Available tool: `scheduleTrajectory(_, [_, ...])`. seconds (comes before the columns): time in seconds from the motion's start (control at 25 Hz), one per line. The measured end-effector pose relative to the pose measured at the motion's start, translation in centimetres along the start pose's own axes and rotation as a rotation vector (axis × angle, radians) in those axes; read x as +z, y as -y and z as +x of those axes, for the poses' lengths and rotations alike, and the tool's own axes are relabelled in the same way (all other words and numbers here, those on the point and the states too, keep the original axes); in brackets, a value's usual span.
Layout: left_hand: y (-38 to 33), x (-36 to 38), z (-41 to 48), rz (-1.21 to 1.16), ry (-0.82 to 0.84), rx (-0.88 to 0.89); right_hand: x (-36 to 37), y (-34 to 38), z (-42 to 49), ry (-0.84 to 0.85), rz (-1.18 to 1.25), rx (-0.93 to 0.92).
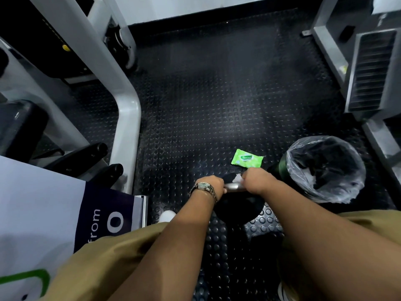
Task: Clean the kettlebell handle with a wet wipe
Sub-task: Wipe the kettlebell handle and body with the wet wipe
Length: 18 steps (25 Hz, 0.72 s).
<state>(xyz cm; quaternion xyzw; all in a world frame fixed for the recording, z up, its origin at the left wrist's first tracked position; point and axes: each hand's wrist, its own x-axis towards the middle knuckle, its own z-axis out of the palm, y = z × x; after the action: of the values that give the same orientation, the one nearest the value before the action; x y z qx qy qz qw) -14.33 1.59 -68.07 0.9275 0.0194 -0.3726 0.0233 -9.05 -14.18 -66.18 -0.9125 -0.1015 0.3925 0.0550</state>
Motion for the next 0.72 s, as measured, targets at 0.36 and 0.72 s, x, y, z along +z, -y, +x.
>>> scheduleTrajectory(0.36, [1.2, 0.7, -0.5, -0.176, -0.092, 0.026, 5.4, 2.4, -3.1, 0.027, 1.201, 0.269])
scheduleTrajectory(0.72, [0.7, 0.6, -0.6, -0.131, -0.053, 0.045, 5.3, -0.9, -0.5, -0.096, 1.987, 0.641])
